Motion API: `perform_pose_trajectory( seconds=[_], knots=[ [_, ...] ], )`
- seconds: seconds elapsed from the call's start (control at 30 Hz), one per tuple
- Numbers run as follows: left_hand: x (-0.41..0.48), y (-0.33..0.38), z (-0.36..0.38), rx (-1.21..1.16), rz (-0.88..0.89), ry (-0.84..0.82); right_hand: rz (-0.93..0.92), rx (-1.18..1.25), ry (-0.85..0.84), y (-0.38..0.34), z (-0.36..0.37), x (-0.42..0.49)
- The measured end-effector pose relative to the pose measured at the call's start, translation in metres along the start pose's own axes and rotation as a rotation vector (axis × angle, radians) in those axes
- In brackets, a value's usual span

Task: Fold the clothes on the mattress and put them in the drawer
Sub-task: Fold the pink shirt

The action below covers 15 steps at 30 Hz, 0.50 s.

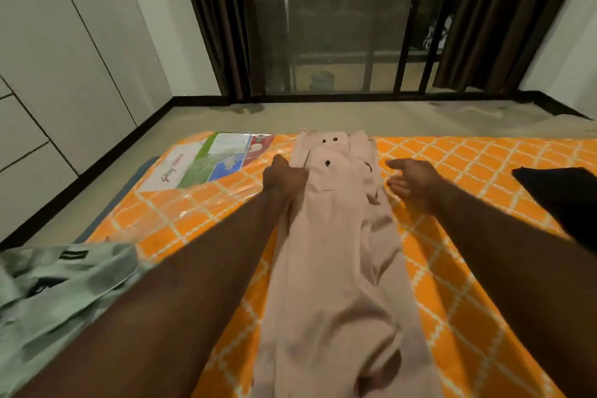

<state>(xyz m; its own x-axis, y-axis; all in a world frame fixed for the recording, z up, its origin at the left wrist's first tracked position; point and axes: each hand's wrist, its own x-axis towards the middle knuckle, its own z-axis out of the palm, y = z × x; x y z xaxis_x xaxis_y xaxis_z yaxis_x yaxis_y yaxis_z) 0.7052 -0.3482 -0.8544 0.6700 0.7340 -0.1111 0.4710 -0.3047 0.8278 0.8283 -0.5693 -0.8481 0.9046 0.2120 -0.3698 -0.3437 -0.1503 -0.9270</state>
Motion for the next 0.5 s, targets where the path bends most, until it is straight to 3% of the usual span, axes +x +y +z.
perform_pose_trajectory(
  seconds=[0.1,0.17,0.33,0.4,0.5],
  knots=[
    [0.047,0.01,0.022,-0.371,-0.124,-0.111,0.063,0.051,-0.111,-0.016,0.02,0.029],
    [0.061,0.018,0.028,-0.495,-0.158,-0.163,0.092,-0.006,-0.183,-0.026,0.033,0.034],
    [0.033,0.048,-0.002,-0.457,-0.241,-0.193,0.136,-0.14,-0.234,-0.044,0.047,0.028],
    [0.026,0.048,-0.009,-0.471,-0.229,-0.194,0.061,-0.127,-0.211,-0.046,0.047,0.023],
    [0.017,0.039,-0.018,-0.563,-0.067,-0.147,-0.23,-0.077,-0.249,-0.046,0.036,0.002]
  ],
)
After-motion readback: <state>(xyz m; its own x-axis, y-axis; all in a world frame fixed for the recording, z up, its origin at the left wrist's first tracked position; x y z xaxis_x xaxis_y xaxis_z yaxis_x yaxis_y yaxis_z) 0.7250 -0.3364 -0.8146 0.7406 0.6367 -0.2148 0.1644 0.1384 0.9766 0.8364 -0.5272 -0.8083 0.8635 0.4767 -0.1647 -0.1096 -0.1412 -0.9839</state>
